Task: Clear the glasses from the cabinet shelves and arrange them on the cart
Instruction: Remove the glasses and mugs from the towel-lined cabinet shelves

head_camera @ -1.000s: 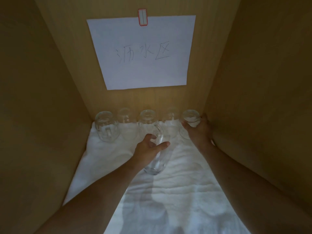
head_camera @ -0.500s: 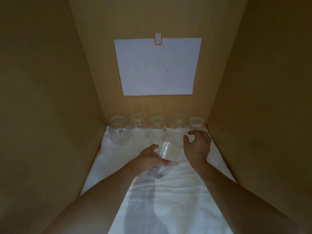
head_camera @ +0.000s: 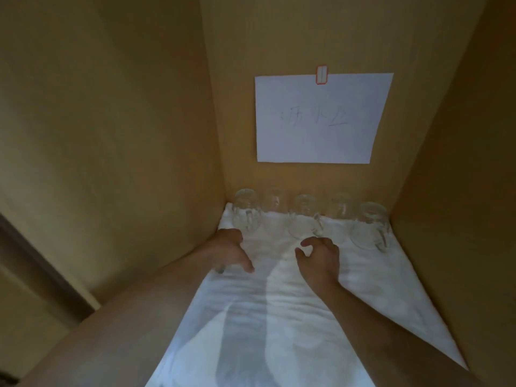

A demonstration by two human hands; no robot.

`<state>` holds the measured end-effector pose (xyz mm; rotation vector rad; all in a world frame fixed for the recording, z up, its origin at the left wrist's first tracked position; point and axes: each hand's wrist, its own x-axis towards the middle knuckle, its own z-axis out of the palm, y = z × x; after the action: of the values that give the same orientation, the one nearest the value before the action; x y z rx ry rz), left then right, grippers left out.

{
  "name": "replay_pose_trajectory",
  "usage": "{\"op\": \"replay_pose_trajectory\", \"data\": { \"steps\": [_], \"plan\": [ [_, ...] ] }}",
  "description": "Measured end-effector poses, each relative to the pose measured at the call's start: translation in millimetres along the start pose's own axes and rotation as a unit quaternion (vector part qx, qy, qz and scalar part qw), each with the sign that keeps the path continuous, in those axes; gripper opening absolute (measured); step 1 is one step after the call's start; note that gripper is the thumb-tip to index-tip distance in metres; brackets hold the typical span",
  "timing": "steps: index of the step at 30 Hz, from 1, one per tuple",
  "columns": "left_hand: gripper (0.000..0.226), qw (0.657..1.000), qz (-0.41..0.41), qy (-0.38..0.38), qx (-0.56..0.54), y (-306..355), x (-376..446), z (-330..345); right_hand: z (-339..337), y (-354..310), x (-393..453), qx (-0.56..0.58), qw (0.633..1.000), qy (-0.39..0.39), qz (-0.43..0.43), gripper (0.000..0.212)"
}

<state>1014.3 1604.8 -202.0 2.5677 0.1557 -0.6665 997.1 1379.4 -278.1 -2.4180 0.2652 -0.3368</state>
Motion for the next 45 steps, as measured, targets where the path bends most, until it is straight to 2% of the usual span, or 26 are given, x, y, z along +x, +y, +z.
{"op": "replay_pose_trajectory", "data": {
  "steps": [4,7,10,14,19,25,35,40,45],
  "plan": [
    [0.074,0.991,0.012,0.075,0.115,-6.3,-6.6,-12.8,8.4,-13.4,-1.5,-0.002,1.0,-0.014,-0.028,0.017],
    [0.079,0.963,0.034,0.146,0.226,-4.3,-3.3,-17.6,11.1,-19.1,-1.4,0.008,0.999,-0.006,-0.044,0.016],
    [0.09,0.939,0.03,0.159,0.303,6.0,4.5,-17.1,11.0,-20.5,-1.2,0.01,0.999,-0.008,-0.046,0.016],
    [0.073,0.912,0.042,0.222,0.342,19.6,14.7,-8.2,7.6,-16.4,-0.3,-0.003,0.999,-0.007,-0.047,0.017],
    [0.053,0.895,0.095,0.276,0.337,22.7,30.0,-6.6,1.6,-13.5,4.5,-0.013,0.999,-0.019,-0.038,0.019],
    [0.056,0.901,0.144,0.271,0.305,17.4,44.8,-14.2,2.9,-17.8,13.3,-0.01,0.998,-0.032,-0.054,0.023],
    [0.074,0.898,0.179,0.269,0.3,8.1,44.1,-14.1,5.1,-40.2,18.2,-0.031,0.994,-0.076,-0.077,0.044],
    [0.097,0.919,0.174,0.259,0.24,4.9,25.7,-4.8,-5.3,-48.1,13.7,-0.025,0.99,-0.092,-0.105,0.05],
    [0.096,0.93,0.157,0.291,0.159,-2.1,-4.1,9.2,-13.2,-56.2,-1.7,-0.033,0.981,-0.12,-0.15,0.054]
  ]
}}
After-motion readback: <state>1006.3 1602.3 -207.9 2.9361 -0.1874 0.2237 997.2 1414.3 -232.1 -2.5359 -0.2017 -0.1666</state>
